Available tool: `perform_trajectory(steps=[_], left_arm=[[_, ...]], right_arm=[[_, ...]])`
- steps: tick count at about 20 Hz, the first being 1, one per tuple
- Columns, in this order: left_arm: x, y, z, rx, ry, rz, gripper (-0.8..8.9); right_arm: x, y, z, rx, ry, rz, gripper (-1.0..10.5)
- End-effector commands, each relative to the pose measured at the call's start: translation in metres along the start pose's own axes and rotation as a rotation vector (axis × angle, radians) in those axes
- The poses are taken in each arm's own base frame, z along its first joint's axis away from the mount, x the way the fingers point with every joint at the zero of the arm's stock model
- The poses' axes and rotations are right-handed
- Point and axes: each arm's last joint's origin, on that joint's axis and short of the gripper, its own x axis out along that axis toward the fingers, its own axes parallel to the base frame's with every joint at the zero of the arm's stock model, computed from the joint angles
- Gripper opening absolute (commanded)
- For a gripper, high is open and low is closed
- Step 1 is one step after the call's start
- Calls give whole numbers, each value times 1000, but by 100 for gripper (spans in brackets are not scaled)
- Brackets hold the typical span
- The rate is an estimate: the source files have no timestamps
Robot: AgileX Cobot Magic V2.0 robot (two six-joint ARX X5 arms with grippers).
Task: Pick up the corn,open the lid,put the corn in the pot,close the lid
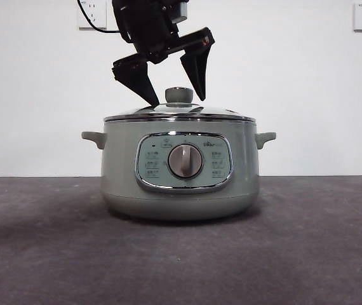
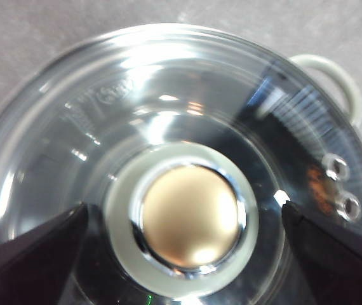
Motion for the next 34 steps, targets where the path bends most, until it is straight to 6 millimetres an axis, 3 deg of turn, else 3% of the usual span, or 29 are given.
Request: perform_trajectory(steps=[1,10,16,26,30,34], left_arm=[[8,-1,-2,-4,23,-3,390],[8,0,1,2,-9,26,8],[1,0,4,9,-43,49,-9],[-97,5,13,27,-277,107,-9],[-128,23,6,19,-290,187,-9],[-147,50,-3,-20,-278,245,-9]], right_arm=[[1,0,-3,-4,27,-2,-6],[1,0,-3,-5,27,-2,-6],[1,0,-3,-4,27,-2,-6],[6,0,4,7,5,10,-8],[28,15,17,-14,52,68,-8],[64,52,40,-76,41,148,-8]])
